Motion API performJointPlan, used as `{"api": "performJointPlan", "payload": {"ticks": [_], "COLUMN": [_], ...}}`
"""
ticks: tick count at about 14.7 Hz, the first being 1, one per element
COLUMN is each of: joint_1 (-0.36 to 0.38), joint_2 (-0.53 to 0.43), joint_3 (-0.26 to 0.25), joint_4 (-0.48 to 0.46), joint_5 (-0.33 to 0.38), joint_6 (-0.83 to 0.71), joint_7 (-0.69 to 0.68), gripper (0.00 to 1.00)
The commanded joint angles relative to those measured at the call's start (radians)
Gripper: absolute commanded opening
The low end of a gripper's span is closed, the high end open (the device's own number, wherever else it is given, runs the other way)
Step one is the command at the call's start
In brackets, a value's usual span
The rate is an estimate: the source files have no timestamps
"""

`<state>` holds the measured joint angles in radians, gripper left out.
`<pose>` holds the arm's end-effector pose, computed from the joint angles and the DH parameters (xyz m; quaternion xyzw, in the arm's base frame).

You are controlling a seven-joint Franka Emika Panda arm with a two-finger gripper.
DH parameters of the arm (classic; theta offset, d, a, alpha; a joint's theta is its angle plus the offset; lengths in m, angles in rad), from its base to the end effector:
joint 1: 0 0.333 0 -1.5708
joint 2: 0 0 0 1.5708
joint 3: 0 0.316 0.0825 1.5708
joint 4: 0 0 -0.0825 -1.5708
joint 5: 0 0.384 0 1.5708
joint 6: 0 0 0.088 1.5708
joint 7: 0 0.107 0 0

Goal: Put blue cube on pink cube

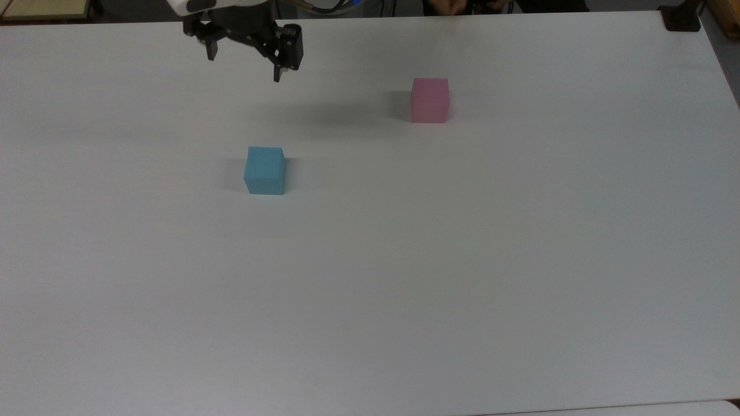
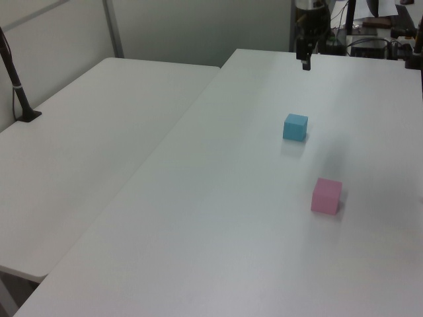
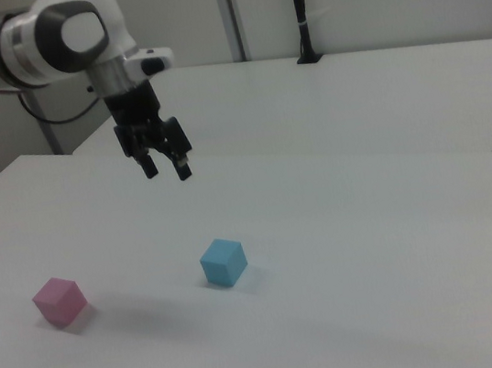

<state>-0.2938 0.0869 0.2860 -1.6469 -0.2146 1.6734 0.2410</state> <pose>0.5826 -0.0312 0.5513 0.9891 -0.1097 -0.0170 0.0966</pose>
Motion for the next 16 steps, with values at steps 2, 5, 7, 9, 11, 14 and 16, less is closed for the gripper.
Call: {"api": "performJointPlan", "payload": {"ticks": [2, 5, 7, 9, 11, 14, 16], "joint_1": [0.057, 0.059, 0.061, 0.061, 0.061, 0.061, 0.061], "joint_2": [-0.105, -0.104, -0.104, -0.102, -0.101, -0.101, -0.101], "joint_3": [-0.071, -0.070, -0.068, -0.068, -0.068, -0.068, -0.068], "joint_4": [0.061, 0.061, 0.061, 0.061, 0.061, 0.061, 0.061], "joint_5": [0.144, 0.147, 0.146, 0.144, 0.143, 0.144, 0.144], "joint_6": [-0.093, -0.093, -0.093, -0.093, -0.083, -0.073, -0.073], "joint_7": [-0.262, -0.262, -0.256, -0.256, -0.261, -0.261, -0.256], "gripper": [1.00, 1.00, 1.00, 1.00, 1.00, 1.00, 1.00]}}
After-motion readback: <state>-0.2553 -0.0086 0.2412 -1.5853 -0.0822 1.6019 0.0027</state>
